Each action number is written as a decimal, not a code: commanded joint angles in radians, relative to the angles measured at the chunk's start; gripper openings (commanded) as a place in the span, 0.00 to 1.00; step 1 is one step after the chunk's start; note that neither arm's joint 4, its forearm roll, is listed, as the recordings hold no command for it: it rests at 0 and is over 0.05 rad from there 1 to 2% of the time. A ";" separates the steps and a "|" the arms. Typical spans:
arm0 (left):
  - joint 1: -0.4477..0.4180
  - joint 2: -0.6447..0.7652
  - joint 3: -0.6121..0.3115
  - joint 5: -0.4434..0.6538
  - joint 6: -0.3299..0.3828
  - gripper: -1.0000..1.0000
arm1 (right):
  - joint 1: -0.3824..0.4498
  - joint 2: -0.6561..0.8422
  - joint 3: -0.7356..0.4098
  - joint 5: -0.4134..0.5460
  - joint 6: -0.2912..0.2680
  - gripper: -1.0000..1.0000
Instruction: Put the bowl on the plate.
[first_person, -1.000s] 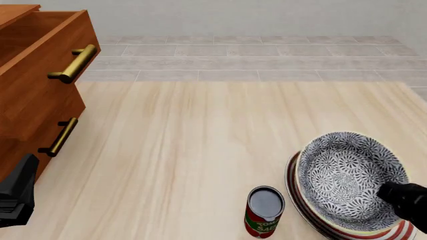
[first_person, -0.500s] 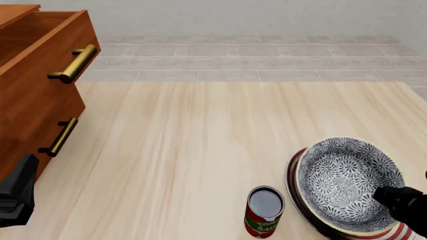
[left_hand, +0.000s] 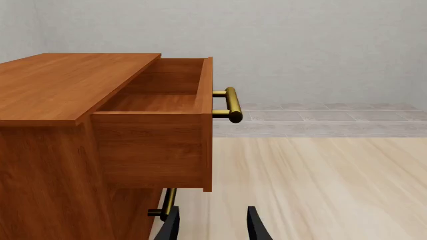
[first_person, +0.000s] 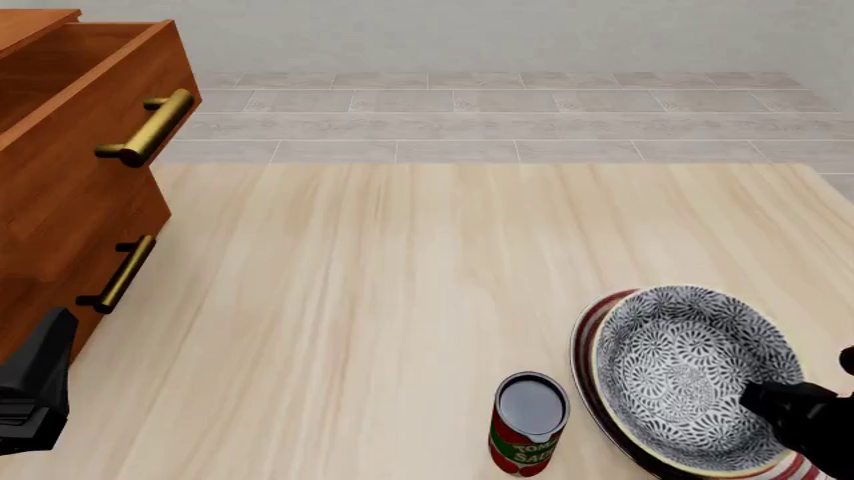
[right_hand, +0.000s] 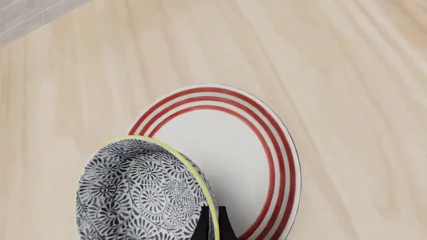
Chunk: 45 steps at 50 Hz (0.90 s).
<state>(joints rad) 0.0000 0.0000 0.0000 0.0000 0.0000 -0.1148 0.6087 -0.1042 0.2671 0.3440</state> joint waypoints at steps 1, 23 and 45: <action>0.000 0.000 0.000 0.000 0.000 1.00 | -0.007 0.044 0.001 -0.046 -0.002 0.00; 0.000 0.000 0.000 0.000 0.000 1.00 | -0.034 0.069 0.003 -0.066 -0.020 1.00; 0.000 0.000 0.000 0.000 0.000 1.00 | -0.060 0.024 -0.071 0.022 -0.059 1.00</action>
<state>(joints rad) 0.0000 0.0000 0.0000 0.0000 0.0000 -0.1590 0.6431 -0.1365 0.2564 0.3049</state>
